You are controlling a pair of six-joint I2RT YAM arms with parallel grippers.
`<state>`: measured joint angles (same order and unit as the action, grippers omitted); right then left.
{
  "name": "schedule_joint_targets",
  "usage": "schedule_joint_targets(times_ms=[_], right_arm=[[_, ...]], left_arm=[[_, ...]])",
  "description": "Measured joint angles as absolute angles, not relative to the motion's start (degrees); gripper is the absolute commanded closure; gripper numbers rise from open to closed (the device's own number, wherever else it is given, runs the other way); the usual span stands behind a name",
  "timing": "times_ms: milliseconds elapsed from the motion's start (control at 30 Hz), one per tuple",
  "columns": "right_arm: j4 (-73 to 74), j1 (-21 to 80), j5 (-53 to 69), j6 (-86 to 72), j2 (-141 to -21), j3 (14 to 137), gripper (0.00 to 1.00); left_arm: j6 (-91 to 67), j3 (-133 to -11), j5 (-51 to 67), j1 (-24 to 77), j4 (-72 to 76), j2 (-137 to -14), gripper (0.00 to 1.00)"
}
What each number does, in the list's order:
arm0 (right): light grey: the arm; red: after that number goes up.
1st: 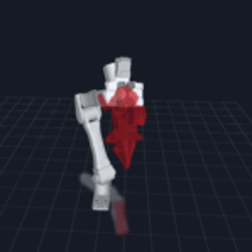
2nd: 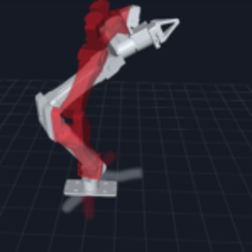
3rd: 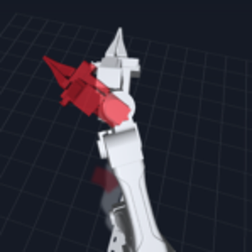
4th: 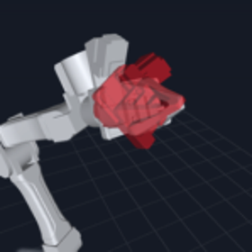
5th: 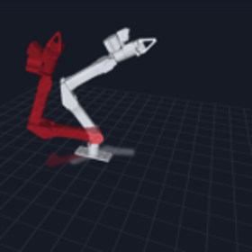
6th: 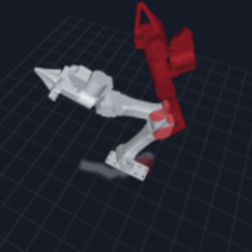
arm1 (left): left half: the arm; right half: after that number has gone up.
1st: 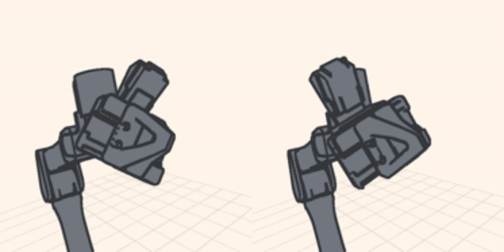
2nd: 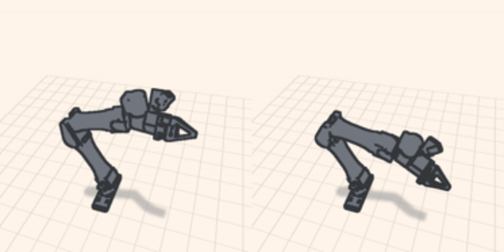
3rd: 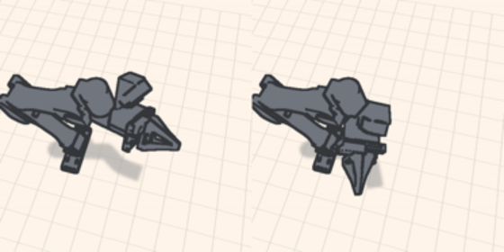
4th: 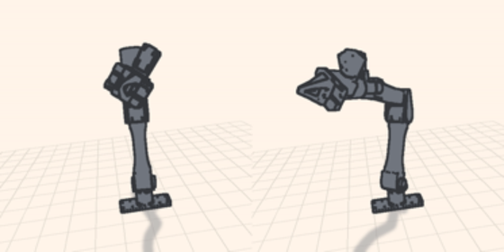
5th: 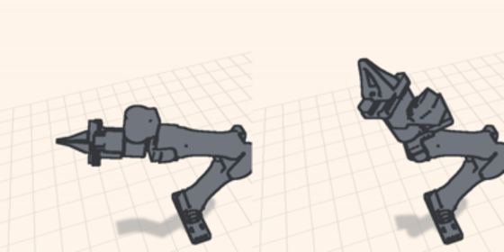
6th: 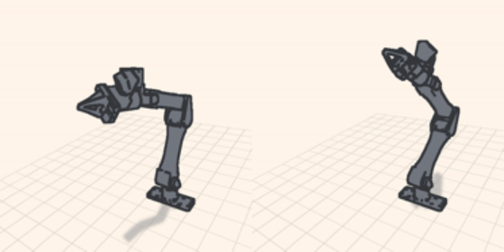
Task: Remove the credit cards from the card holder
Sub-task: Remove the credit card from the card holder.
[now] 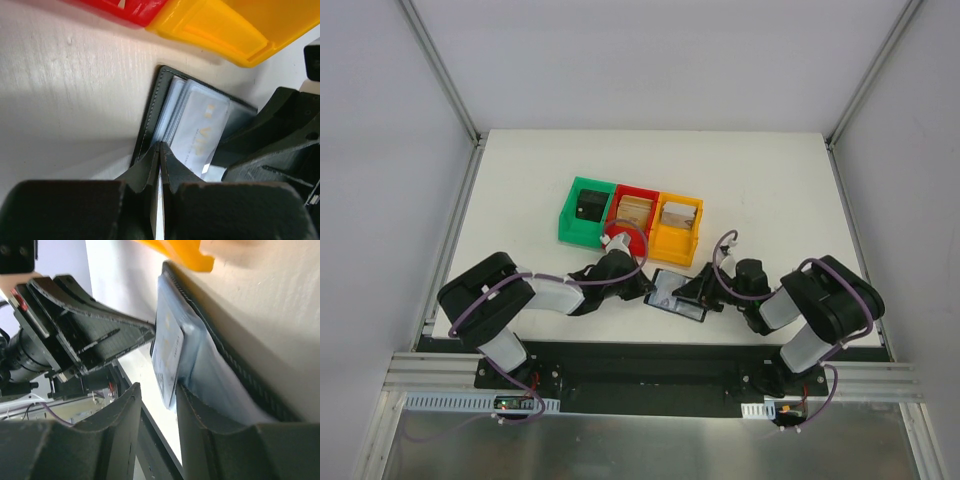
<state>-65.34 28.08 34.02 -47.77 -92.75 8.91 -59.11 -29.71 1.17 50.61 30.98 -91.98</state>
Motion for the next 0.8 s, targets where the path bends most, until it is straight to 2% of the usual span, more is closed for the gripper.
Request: schedule_joint_targets(times_ms=[367,600,800], right_arm=[[-65.4,31.0,38.0,-49.3,-93.3,9.6,0.72],[-65.1,31.1,38.2,-49.5,-93.2,9.6,0.63],[-63.0,31.2,37.4,-48.9,-92.5,9.6,0.62]], left_arm=[[-56.2,-32.1,-1.4,51.7,31.1,-93.8,1.0],[-56.3,-31.7,-2.1,51.8,31.3,-93.5,1.0],[-56.8,-29.4,-2.7,52.2,30.2,-90.6,1.0]])
